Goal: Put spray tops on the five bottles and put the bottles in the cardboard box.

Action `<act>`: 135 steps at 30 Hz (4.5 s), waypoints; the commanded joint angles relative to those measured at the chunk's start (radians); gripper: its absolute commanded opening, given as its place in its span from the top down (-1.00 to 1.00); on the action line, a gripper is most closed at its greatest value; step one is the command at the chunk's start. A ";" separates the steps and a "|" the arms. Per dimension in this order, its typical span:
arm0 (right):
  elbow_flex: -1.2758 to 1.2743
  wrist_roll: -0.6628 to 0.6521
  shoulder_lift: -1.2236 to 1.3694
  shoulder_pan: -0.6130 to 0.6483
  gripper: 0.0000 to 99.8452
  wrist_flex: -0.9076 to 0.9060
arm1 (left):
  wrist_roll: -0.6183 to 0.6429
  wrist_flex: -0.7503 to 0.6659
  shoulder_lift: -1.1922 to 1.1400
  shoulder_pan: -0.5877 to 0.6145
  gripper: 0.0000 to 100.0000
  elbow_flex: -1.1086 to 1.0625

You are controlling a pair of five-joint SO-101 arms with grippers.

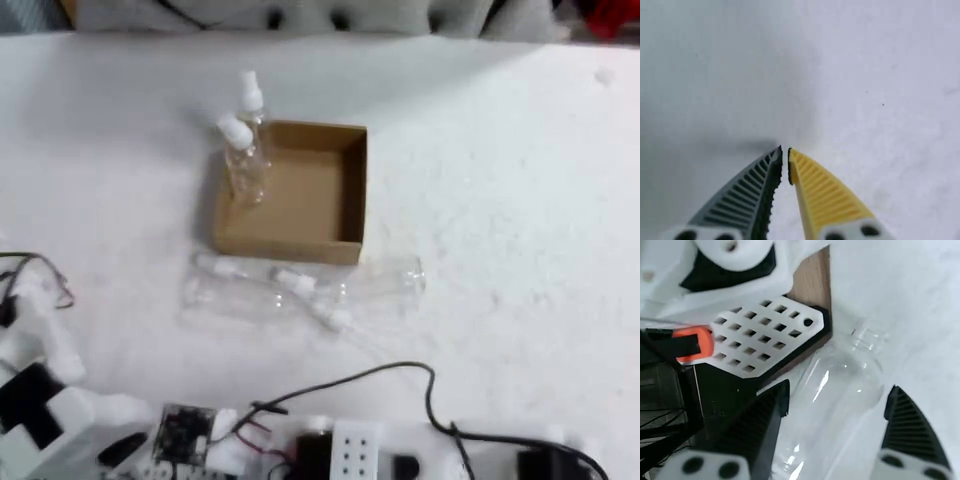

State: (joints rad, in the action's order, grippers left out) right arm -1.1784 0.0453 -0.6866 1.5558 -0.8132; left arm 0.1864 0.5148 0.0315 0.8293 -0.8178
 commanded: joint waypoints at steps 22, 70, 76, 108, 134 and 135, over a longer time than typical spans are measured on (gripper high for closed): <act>0.068 -0.051 0.008 -0.275 0.97 0.027 | 0.110 -0.026 0.005 0.090 0.96 0.055; 0.436 0.227 0.127 -0.544 0.69 0.440 | 0.106 -0.021 0.008 0.054 0.95 0.052; 0.331 -0.014 -0.200 -0.691 0.92 0.199 | 0.104 0.008 0.021 0.039 0.95 0.055; -0.338 -0.400 -0.811 -1.544 0.96 0.110 | -0.336 0.852 0.590 -0.507 0.80 0.054; -0.339 -0.400 -0.811 -1.541 0.96 0.110 | -0.161 0.861 0.334 -0.524 0.50 0.173; -0.339 -0.400 -0.811 -1.541 0.96 0.110 | -0.157 0.862 0.303 -0.524 0.50 0.186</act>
State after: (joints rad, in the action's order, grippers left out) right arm -1.5267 -0.3429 -1.4860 0.0199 -0.7242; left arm 0.0100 1.3571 0.4058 0.3122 -0.7165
